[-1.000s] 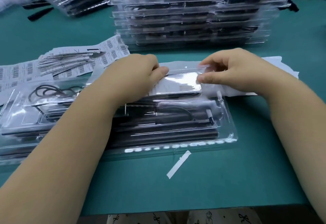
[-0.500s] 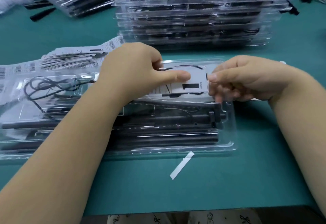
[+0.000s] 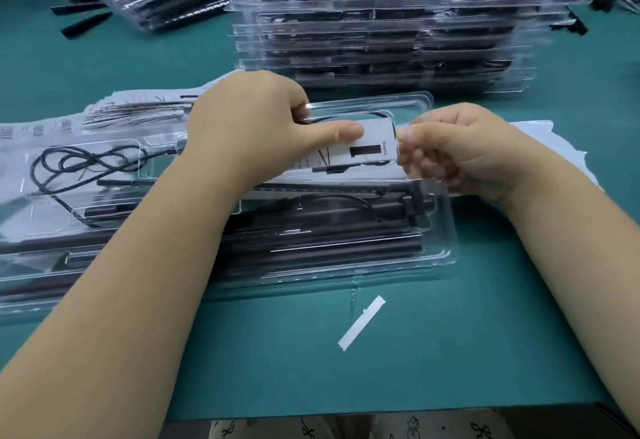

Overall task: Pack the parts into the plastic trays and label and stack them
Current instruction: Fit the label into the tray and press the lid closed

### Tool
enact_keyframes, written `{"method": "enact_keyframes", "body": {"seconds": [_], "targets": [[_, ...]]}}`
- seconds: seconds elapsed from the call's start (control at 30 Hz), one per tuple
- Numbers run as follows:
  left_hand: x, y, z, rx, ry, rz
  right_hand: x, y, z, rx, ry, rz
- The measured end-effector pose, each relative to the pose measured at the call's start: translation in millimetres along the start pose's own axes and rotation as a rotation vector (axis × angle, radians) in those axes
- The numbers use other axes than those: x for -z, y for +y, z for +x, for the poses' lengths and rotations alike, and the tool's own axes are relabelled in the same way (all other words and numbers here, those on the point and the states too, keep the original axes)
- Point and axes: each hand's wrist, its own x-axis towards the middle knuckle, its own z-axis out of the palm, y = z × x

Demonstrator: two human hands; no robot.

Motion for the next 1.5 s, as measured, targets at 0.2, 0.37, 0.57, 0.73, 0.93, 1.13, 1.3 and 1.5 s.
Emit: {"method": "enact_keyframes", "body": {"seconds": [0.2,0.37,0.57,0.73,0.93,1.13,1.3,1.5], "targets": [[1.8,4.7,0.4,0.109,-0.058,0.028,-17.0,-2.4,2.4,-0.005,0.190,-0.060],[1.4,20.6,0.7,-0.026,0.116,0.046,-19.6,-5.7,1.0,0.164,0.208,-0.055],[2.0,23.4,1.4,-0.023,0.134,0.033,-18.5,-3.9,3.1,0.217,0.116,0.059],[3.1,22.8,1.0,-0.028,0.158,-0.001,-17.5,-2.3,3.0,0.241,0.063,0.161],[-1.2,22.9,1.6,-0.022,0.137,0.011,-16.7,2.1,3.2,0.240,0.072,0.146],[-3.4,22.6,2.8,-0.003,0.182,0.083,-14.4,0.7,2.8,0.201,0.066,0.059],[-9.2,23.0,1.7,0.007,0.210,0.155,-11.8,-3.3,0.7,0.133,0.107,0.008],[-6.1,15.4,0.0,-0.084,0.343,0.170,-13.0,-0.5,4.9,0.143,0.294,-0.051]]}}
